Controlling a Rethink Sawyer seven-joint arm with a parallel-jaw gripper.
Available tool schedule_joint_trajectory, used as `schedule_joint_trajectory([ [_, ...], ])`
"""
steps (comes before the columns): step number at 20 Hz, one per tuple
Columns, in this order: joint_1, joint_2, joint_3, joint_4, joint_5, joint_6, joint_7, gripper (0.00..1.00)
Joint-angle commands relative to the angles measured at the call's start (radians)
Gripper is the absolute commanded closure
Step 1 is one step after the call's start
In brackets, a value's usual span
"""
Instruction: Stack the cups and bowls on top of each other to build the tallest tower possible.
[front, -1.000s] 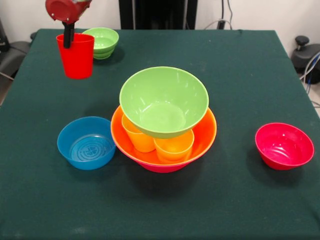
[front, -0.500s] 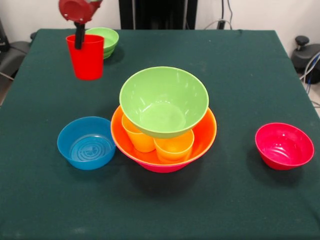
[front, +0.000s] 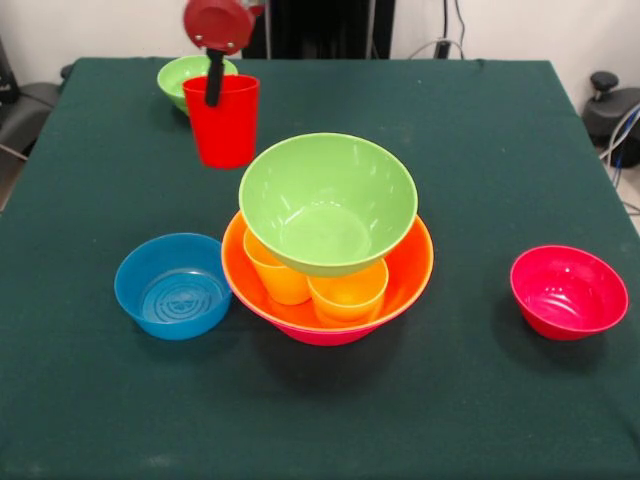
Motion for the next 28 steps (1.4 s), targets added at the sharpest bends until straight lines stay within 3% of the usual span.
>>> schedule_joint_trajectory([
  [1, 0.016, 0.022, 0.081, -0.039, -0.037, 0.139, 0.033, 1.00],
  [16, -0.094, -0.033, 0.099, 0.042, -0.076, 0.088, -0.056, 1.00],
  [21, -0.083, -0.027, 0.096, 0.014, -0.098, 0.091, -0.062, 1.00],
  [28, -0.034, -0.045, 0.082, -0.031, -0.092, 0.180, -0.014, 1.00],
])
